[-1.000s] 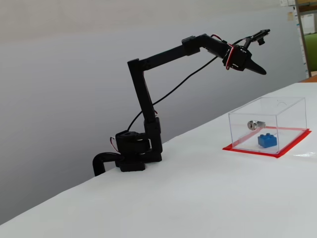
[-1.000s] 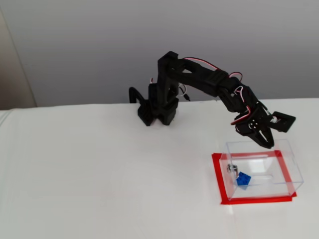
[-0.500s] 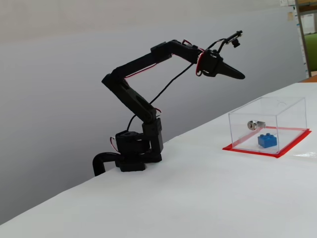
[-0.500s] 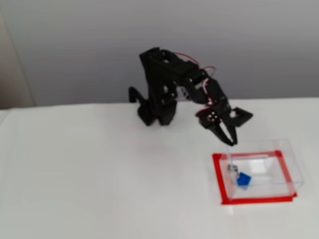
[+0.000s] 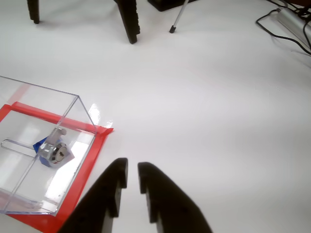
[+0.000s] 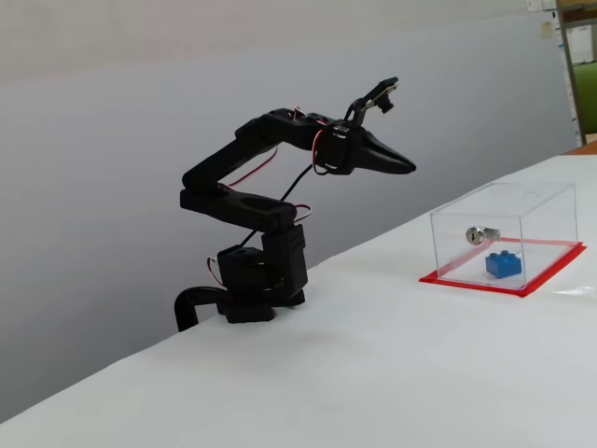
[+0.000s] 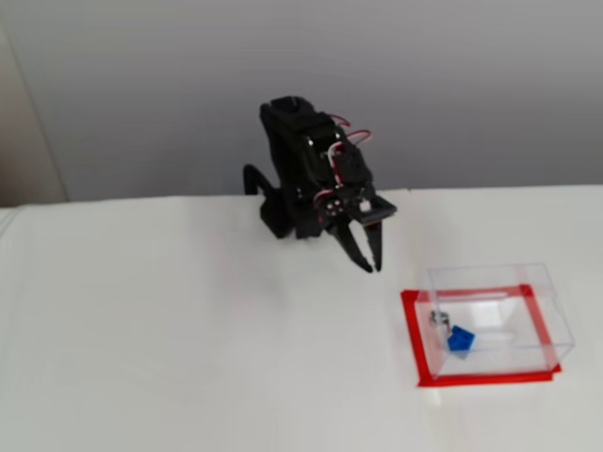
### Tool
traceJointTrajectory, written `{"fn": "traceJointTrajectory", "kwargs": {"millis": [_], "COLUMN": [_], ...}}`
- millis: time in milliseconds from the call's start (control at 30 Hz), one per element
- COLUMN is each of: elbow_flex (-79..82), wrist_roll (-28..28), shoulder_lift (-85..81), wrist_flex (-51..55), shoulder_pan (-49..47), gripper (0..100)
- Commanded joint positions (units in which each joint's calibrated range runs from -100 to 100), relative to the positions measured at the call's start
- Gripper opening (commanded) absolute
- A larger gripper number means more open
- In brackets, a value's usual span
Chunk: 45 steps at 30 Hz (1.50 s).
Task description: Pick the blue lego brick and place it into the transparent box
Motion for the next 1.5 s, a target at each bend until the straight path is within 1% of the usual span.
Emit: {"fn": "traceJointTrajectory", "kwargs": {"millis": [0,267,500,600,867,1100,1233,1367,1467], "elbow_flex": [6.21,19.5,33.69,37.76,44.72,45.17,45.17,45.17,45.17], "wrist_roll": [-0.15,-0.15,-0.15,-0.2,-0.2,-0.15,-0.15,-0.1,-0.1], "shoulder_lift": [-7.88,-17.38,-28.67,-29.43,-29.34,-29.34,-29.34,-29.34,-29.43], "wrist_flex": [-0.85,-0.85,-0.85,-0.94,-0.94,-0.85,0.98,5.24,5.76], "shoulder_pan": [6.4,16.09,19.34,20.15,21.71,25.25,25.4,26.66,26.88], "gripper": [3,3,3,3,3,3,3,3,3]}}
